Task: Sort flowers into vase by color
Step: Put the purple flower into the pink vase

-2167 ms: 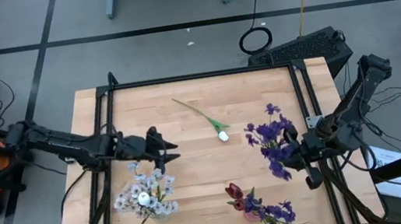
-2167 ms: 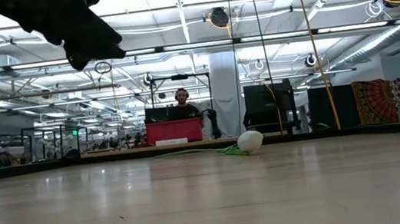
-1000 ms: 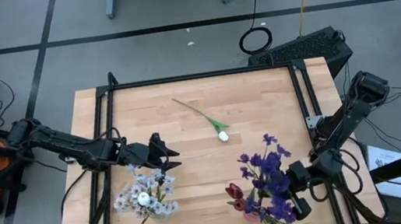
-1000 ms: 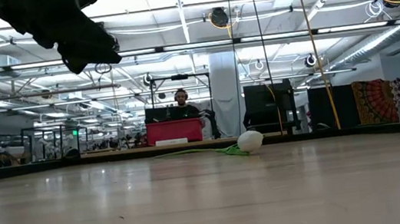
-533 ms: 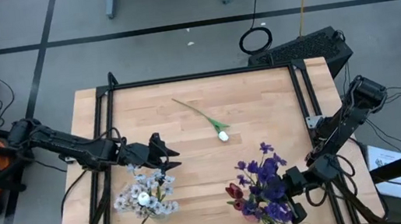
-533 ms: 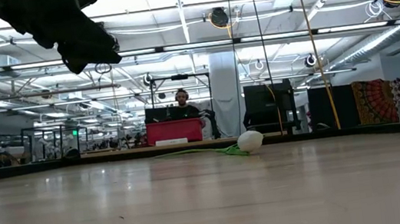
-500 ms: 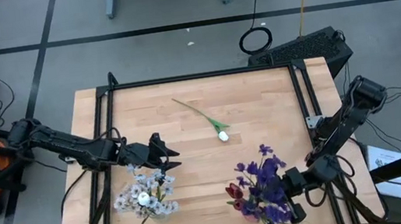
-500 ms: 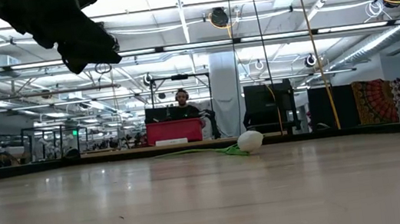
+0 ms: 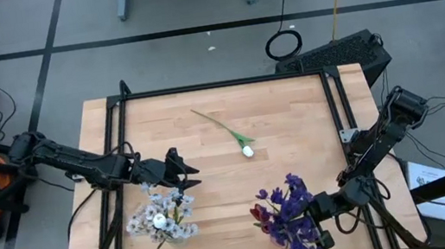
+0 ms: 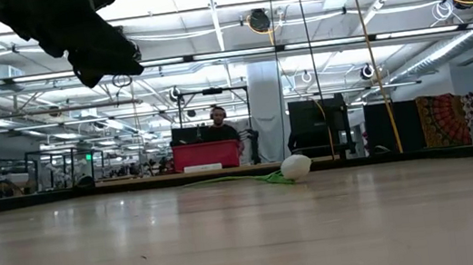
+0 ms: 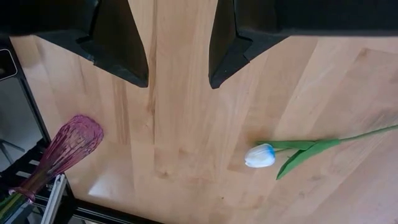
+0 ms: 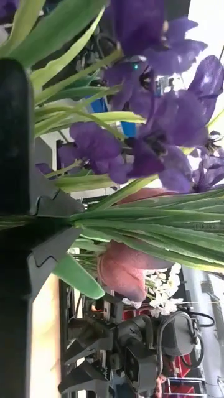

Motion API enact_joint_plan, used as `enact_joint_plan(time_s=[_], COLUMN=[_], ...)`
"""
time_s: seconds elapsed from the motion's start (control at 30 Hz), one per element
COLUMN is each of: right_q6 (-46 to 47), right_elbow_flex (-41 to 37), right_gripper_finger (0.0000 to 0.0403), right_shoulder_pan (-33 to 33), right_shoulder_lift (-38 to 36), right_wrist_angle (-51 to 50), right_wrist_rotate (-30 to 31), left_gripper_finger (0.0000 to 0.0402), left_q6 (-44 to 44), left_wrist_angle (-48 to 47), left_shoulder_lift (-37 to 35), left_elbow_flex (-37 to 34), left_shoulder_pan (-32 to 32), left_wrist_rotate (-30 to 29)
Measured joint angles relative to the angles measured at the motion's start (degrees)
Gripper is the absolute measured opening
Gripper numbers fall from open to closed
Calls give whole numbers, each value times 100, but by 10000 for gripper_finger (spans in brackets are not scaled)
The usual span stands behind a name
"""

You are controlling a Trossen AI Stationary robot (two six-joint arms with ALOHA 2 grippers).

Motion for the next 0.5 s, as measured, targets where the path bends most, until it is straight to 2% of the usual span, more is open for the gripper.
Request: enact_joint_plan(time_s=[0.33, 0.5], right_q6=[7, 65], right_elbow_flex=[2, 2], right_gripper_finger=[1, 17], right_shoulder_pan=[0, 0], right_shoulder_lift=[-4, -18], right_wrist_angle=[-183, -218], right_wrist_rotate=[12, 10], left_gripper_finger=[173, 173], left_q6=[-119, -127], left_wrist_angle=[0, 2], left_shoulder_lift=[0, 0], left_elbow_flex=[0, 0], left_shoulder_pan=[0, 0], left_wrist_rotate=[2, 2])
